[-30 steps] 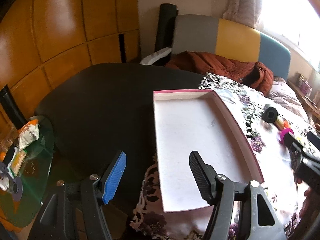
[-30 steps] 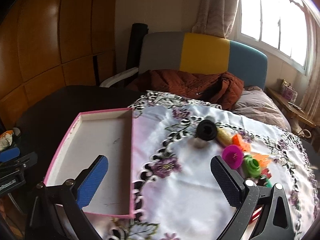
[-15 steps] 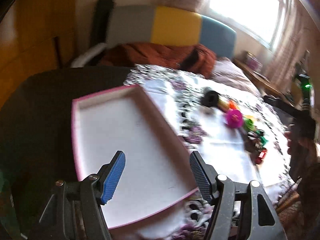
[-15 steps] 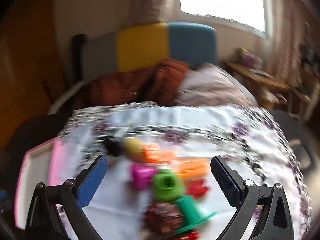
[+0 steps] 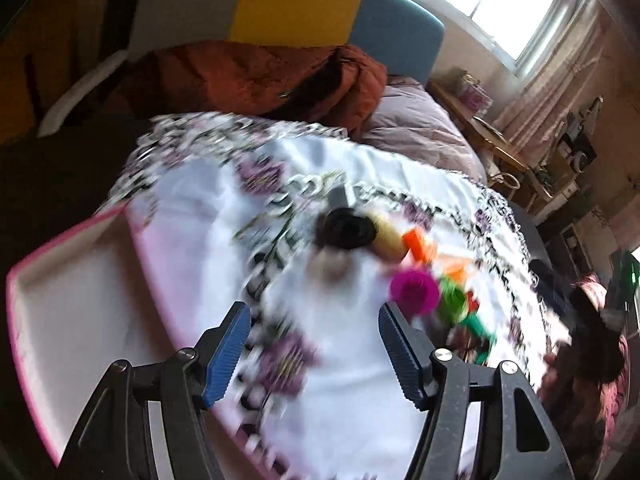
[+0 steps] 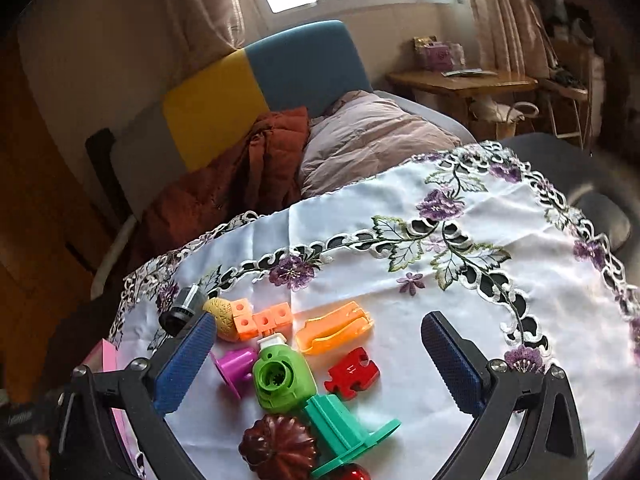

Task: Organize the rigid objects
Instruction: 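Reach the left gripper to the black cylinder and close on it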

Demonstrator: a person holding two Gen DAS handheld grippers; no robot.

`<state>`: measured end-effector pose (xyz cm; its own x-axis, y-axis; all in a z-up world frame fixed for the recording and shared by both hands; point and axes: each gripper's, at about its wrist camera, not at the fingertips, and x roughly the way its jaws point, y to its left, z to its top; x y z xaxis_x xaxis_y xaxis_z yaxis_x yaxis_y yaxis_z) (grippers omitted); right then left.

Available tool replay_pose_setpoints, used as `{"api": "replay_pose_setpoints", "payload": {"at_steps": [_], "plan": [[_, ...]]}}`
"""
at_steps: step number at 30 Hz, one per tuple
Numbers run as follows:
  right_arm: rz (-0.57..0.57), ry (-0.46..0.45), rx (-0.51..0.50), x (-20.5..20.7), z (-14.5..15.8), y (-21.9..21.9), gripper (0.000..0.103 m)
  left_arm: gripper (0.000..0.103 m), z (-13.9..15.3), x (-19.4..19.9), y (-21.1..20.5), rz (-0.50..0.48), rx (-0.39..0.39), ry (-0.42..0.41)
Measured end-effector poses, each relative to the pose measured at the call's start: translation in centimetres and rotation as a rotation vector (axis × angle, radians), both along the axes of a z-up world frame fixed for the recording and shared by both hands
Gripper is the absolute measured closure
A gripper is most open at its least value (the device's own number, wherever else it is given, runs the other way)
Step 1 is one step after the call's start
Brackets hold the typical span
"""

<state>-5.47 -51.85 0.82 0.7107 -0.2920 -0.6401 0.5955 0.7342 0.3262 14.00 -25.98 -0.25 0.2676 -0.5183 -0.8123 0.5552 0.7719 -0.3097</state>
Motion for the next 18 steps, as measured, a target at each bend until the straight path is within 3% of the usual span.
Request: {"api": "replay_pose_setpoints", "payload": {"at_steps": [5,13,18], "plan": [[-0.003,-0.017,0.051,-0.1,-0.3,-0.8,0.000,0.036,-0.5,3.5,-5.4,-0.053,0.005,-0.033],[-0.008,-0.048,0.092,-0.5,-0.2,-1.5,0.000,0.036,-4.3,8.5,-11.0,-0.074,0.071,0.128],[-0.018,-0.060,0.116,-0.7,-0.3,-2.0,0.000,0.036,-5.7,9.7,-12.8,-0.104,0.126,0.143]]}}
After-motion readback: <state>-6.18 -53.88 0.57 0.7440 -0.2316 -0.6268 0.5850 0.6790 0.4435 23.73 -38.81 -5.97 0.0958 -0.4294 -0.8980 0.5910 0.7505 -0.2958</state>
